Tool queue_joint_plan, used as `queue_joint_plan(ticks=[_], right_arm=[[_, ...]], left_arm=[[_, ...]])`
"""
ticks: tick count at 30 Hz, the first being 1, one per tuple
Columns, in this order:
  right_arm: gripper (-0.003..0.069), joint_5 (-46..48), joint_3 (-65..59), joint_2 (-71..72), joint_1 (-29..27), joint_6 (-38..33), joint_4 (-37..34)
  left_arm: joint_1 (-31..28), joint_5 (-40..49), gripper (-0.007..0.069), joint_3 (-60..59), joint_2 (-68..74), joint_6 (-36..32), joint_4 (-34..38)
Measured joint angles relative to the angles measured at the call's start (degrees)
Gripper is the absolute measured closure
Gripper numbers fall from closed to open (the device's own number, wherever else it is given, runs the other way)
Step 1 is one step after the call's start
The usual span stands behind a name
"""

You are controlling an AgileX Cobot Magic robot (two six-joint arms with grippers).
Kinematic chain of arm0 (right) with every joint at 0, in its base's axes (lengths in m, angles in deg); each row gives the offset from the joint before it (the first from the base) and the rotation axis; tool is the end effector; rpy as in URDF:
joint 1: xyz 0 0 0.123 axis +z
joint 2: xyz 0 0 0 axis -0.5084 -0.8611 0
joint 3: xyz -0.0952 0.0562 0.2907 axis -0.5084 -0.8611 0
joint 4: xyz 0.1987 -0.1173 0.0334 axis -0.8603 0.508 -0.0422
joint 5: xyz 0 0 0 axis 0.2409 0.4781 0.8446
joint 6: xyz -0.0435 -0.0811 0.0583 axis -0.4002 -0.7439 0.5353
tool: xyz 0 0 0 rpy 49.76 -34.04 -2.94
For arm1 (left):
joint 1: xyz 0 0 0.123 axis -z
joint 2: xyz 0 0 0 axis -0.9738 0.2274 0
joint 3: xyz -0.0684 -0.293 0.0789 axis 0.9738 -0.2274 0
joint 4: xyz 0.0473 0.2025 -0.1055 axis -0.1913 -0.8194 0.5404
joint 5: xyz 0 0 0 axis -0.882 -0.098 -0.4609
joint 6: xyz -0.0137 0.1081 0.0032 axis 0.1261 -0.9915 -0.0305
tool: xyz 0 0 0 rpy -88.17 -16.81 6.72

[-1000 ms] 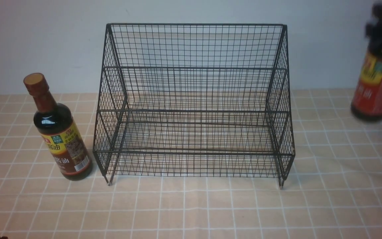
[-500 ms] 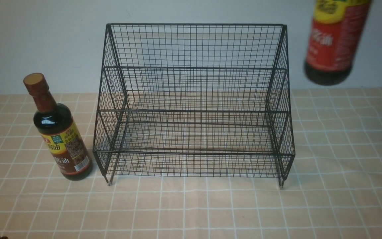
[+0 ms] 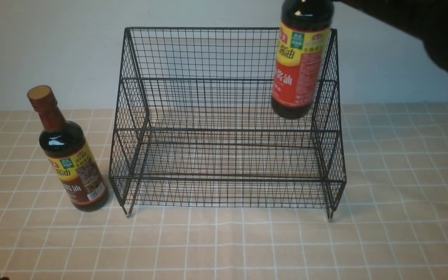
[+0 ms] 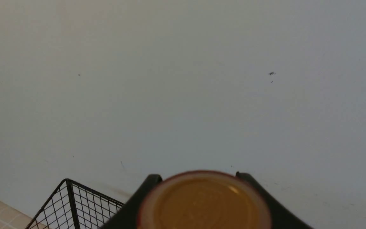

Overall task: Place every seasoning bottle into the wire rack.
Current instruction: Use the right arm to put the condiment bottle back on the shelf

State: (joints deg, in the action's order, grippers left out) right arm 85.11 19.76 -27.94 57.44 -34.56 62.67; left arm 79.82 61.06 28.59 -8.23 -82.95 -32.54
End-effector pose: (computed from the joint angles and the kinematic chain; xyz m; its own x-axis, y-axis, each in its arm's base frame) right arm 0.3391 0.1722 0.4239 -0.0729 -0.0142 -0.9972 -0.4531 0.8912 0.0204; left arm 0.0245 -0.0018 0.1653 -0.2965 0.0671 -0.9527 0.0713 0.9963 0.0480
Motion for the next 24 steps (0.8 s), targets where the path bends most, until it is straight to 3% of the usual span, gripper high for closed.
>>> queue_joint_plan(ticks=[6,17,24], right_arm=[[0.0387,0.3,0.0,-2.0,0.0,0.9,0.0],[0.0387,15.5,0.0,-2.5,0.0,3.9,0.1],[0.0387,20.2,0.1,-3.6,0.0,4.4,0.3]], left_arm=[[0.0,0.0,0.0631,0.0,0.0,0.0,0.0],[0.0,0.0,0.0631,0.0,0.0,0.0,0.0],[0.0,0.0,0.0631,0.0,0.0,0.0,0.0]])
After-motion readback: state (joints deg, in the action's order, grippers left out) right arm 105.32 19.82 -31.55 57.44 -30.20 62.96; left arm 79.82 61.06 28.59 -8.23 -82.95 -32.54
